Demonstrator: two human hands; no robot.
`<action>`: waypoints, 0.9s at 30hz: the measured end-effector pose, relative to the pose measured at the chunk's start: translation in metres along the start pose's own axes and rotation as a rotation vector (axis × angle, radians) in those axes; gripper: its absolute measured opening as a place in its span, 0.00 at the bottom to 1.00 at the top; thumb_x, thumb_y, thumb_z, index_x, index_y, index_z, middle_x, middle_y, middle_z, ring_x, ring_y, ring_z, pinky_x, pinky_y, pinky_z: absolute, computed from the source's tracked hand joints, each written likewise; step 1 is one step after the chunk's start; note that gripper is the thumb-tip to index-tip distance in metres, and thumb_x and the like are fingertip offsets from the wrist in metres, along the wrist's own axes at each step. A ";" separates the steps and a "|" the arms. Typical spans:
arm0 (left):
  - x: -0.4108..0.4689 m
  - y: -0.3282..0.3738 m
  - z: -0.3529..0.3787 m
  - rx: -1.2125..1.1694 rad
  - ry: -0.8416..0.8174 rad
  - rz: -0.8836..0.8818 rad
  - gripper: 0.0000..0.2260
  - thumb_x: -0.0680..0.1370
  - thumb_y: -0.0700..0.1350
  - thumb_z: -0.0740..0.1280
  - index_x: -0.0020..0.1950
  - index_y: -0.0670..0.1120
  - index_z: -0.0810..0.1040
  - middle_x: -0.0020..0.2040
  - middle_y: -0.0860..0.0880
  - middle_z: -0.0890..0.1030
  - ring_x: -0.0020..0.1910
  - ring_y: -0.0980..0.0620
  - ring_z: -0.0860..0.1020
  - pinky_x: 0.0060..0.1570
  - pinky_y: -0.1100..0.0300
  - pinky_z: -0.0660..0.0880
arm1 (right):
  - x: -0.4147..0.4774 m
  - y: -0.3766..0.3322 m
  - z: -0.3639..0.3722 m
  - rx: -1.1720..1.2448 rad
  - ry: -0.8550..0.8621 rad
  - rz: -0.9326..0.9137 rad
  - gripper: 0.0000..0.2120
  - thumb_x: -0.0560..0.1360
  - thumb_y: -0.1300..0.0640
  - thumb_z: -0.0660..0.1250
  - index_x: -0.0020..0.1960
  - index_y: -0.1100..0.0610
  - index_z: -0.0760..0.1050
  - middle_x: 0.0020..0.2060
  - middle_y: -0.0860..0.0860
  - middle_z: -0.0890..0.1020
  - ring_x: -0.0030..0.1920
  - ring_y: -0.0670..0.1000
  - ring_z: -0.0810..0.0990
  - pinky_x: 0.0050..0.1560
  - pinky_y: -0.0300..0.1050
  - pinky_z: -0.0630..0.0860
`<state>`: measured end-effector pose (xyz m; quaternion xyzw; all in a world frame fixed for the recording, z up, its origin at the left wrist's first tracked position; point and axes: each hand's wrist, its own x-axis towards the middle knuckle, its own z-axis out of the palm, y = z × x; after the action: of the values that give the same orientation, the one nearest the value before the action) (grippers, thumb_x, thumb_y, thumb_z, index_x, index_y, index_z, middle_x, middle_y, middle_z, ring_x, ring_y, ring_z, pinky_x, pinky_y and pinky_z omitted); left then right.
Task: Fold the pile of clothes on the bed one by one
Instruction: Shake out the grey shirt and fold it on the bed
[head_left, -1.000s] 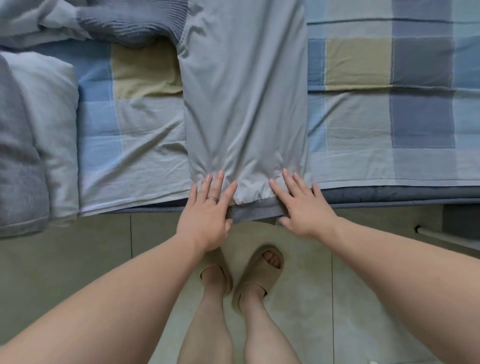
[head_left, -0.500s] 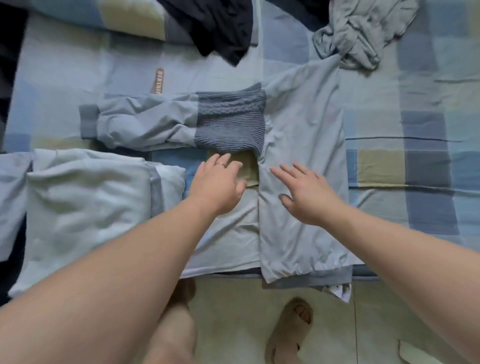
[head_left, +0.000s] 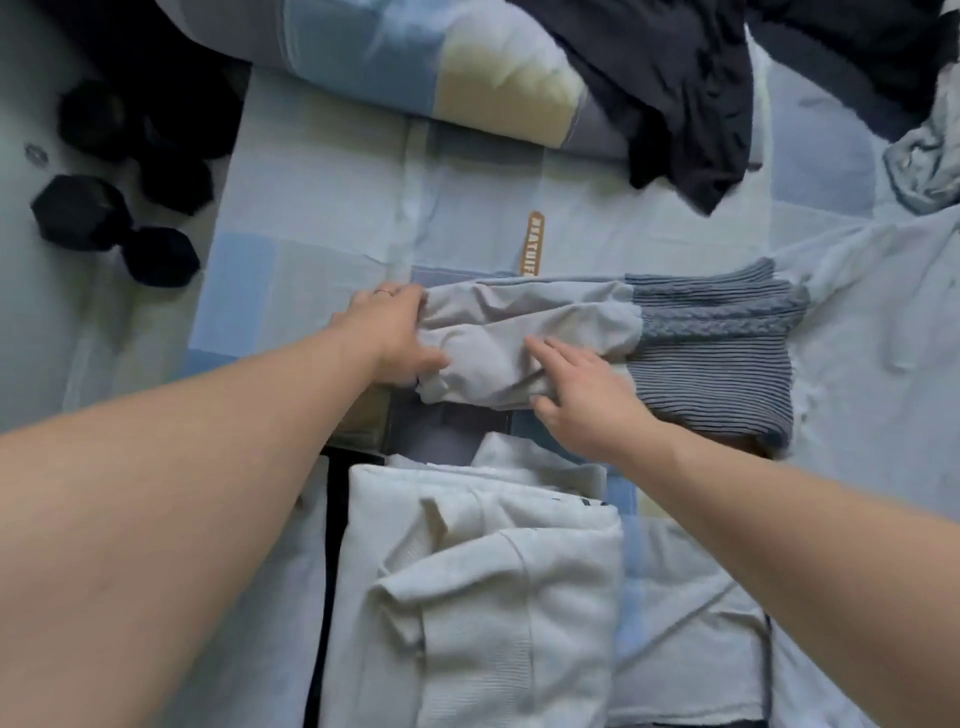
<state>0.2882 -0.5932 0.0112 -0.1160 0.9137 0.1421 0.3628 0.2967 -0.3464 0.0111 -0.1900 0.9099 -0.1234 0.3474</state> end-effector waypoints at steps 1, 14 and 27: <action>0.004 -0.005 0.005 -0.033 0.031 -0.002 0.40 0.70 0.63 0.73 0.76 0.51 0.62 0.76 0.44 0.65 0.73 0.39 0.64 0.71 0.43 0.66 | 0.009 -0.004 0.005 0.004 -0.027 0.012 0.32 0.81 0.49 0.61 0.81 0.47 0.52 0.81 0.49 0.57 0.79 0.54 0.55 0.77 0.56 0.57; 0.016 -0.026 0.018 -0.862 0.018 -0.249 0.13 0.72 0.46 0.78 0.53 0.46 0.79 0.50 0.48 0.82 0.50 0.46 0.79 0.48 0.57 0.72 | 0.042 -0.029 -0.006 0.186 -0.155 0.092 0.32 0.81 0.47 0.63 0.81 0.44 0.54 0.78 0.44 0.63 0.76 0.49 0.64 0.75 0.45 0.61; -0.085 0.123 -0.067 -1.436 0.087 0.013 0.13 0.73 0.39 0.73 0.56 0.45 0.80 0.51 0.45 0.84 0.50 0.45 0.82 0.51 0.50 0.81 | -0.051 -0.033 -0.139 1.419 -0.042 0.339 0.31 0.82 0.32 0.45 0.63 0.49 0.78 0.60 0.57 0.83 0.60 0.59 0.82 0.60 0.57 0.78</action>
<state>0.2675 -0.4925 0.1381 -0.3259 0.6091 0.7052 0.1595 0.2458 -0.3415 0.1538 0.2220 0.6210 -0.6243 0.4188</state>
